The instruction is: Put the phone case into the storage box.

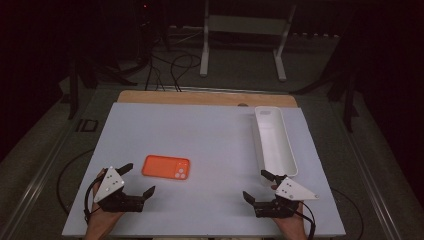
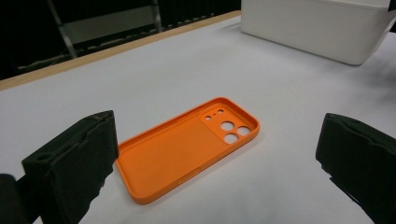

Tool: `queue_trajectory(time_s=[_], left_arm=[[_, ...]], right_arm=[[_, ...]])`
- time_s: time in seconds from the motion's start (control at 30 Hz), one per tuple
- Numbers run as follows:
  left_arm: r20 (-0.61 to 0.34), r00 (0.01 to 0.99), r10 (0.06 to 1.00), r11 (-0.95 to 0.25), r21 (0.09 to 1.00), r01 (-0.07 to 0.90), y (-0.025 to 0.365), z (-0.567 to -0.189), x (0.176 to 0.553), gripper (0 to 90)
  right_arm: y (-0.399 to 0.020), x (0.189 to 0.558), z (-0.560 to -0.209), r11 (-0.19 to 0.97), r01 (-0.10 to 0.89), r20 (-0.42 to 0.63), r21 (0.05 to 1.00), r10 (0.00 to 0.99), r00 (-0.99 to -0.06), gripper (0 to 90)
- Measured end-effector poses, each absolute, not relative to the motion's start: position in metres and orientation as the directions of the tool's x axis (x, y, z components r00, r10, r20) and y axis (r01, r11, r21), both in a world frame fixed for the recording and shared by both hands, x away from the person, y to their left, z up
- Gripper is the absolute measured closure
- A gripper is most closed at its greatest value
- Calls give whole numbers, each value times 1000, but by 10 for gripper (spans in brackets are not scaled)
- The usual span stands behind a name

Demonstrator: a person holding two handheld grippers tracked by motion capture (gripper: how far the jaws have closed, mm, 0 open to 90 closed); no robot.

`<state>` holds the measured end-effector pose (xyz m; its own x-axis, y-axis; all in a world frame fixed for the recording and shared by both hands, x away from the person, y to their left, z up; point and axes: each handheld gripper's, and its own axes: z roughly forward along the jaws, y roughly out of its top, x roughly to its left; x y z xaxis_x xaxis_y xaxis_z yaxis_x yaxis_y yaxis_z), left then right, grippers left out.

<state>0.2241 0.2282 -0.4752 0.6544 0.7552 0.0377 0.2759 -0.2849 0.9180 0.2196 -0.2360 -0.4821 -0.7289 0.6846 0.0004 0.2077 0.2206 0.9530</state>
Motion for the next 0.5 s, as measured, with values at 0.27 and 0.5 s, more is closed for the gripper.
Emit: queue_trajectory(time_s=[0.27, 0.5], left_arm=[[34, 652, 758, -281, 918, 279, 229, -475, 224, 0], [34, 650, 759, -283, 917, 282, 229, -474, 223, 0]], right_arm=[[-236, 220, -483, 217, 207, 2, 954, 686, -728, 84], [-234, 219, -484, 216, 212, 7, 953, 686, -728, 84]])
